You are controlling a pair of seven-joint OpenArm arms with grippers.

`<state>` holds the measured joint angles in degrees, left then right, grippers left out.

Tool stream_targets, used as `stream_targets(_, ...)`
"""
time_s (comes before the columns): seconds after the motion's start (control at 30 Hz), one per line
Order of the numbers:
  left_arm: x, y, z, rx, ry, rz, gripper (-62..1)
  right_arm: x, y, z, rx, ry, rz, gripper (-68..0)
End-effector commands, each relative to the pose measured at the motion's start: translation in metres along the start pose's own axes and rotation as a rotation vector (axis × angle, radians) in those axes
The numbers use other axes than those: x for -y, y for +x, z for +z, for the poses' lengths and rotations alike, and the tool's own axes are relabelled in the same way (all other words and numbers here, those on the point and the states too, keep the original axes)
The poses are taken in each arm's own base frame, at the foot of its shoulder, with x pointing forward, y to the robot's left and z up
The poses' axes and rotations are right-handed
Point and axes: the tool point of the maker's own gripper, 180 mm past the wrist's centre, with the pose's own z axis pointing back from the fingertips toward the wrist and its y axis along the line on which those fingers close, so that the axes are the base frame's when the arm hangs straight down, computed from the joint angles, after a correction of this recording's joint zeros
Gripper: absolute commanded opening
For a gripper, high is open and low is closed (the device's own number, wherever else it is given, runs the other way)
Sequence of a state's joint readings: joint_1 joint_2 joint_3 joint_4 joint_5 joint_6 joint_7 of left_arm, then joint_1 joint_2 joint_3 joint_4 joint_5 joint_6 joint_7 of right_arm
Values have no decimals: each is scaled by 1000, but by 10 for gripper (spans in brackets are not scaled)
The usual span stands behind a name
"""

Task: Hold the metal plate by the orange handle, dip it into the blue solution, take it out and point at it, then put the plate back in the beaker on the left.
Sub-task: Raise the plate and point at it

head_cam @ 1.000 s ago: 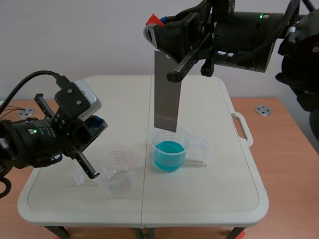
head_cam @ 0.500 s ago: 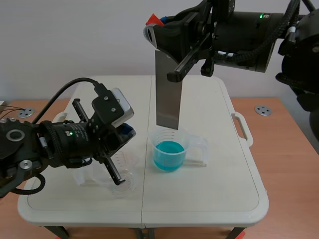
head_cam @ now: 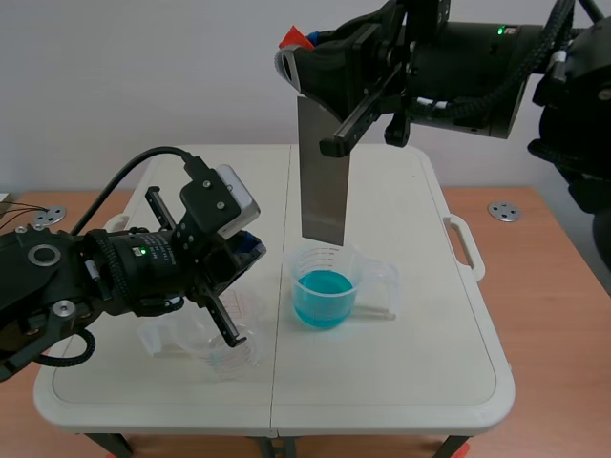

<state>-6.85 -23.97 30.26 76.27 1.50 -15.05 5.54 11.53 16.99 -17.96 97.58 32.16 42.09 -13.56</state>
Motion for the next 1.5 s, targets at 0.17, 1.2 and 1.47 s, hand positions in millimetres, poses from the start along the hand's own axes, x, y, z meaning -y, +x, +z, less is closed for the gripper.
stream_targets(0.17,-7,15,0,44,19,-6,-579,3,16,3,41,3,30,-662)
stream_targets(1.2,-56,-136,245,-525,419,-107,-579,6,30,1,90,10,38,-662)
stream_targets(1.47,15,-202,293,-745,205,8,-579,1,46,-8,126,49,66,-662)
